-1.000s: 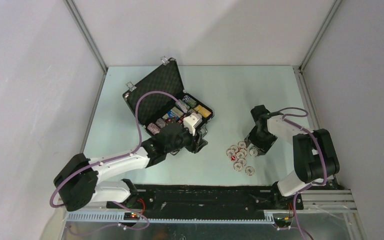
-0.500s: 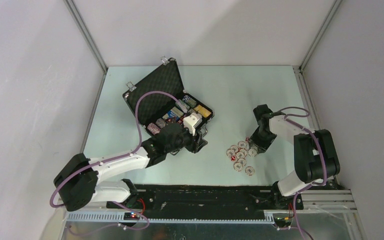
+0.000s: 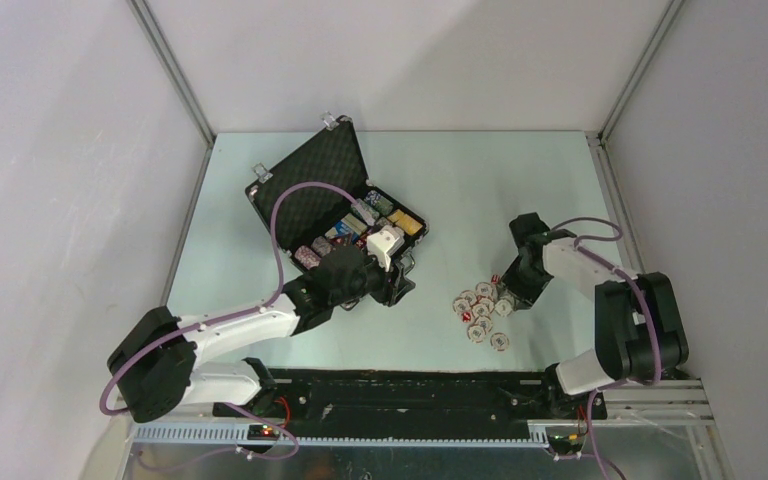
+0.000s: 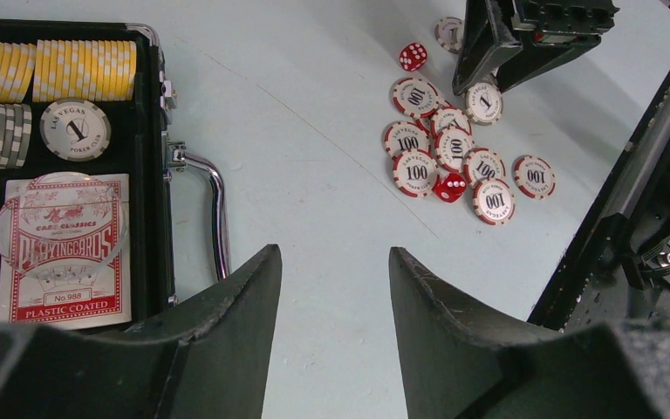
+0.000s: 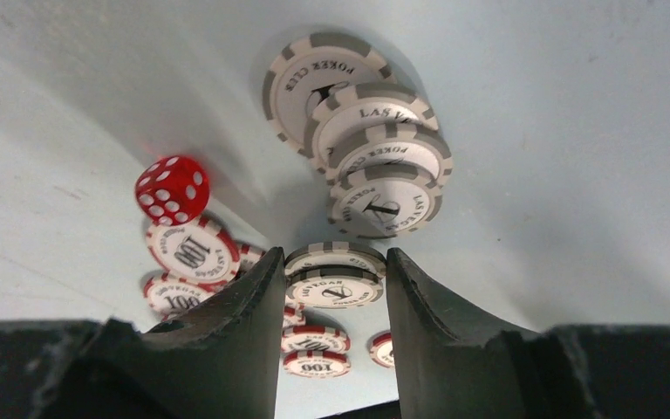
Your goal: Pack up texas hold em set
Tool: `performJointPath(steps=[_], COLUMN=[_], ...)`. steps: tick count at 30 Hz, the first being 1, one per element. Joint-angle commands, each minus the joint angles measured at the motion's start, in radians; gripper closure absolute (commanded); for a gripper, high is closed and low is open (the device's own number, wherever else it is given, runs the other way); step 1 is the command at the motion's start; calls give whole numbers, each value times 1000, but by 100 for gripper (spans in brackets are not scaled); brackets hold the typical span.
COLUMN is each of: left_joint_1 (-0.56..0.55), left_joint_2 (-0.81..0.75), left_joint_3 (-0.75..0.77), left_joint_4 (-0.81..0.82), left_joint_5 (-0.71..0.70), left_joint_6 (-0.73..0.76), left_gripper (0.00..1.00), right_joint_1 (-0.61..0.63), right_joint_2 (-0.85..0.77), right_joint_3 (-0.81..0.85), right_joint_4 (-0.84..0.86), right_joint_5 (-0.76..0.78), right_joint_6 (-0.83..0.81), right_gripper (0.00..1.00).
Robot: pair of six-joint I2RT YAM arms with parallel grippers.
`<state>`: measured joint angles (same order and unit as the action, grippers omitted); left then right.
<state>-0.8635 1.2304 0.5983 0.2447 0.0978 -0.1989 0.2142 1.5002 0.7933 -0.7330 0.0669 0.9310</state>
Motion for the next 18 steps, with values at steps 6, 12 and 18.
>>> performJointPath(steps=[6, 12, 18], left_joint_1=[4, 4, 4], left_joint_2=[13, 16, 22], left_joint_3=[15, 15, 15], left_joint_4=[24, 26, 34], left_joint_5=[-17, -11, 4], left_joint_6=[35, 38, 33], left_gripper=[45, 44, 44], right_joint_1=[-13, -21, -34], right_joint_2=[-40, -40, -20], right_joint_3=[1, 1, 1], right_joint_4=[-9, -2, -3], right_joint_5=[-56, -103, -117], right_joint_6=[-10, -14, -24], right_gripper=[66, 65, 64])
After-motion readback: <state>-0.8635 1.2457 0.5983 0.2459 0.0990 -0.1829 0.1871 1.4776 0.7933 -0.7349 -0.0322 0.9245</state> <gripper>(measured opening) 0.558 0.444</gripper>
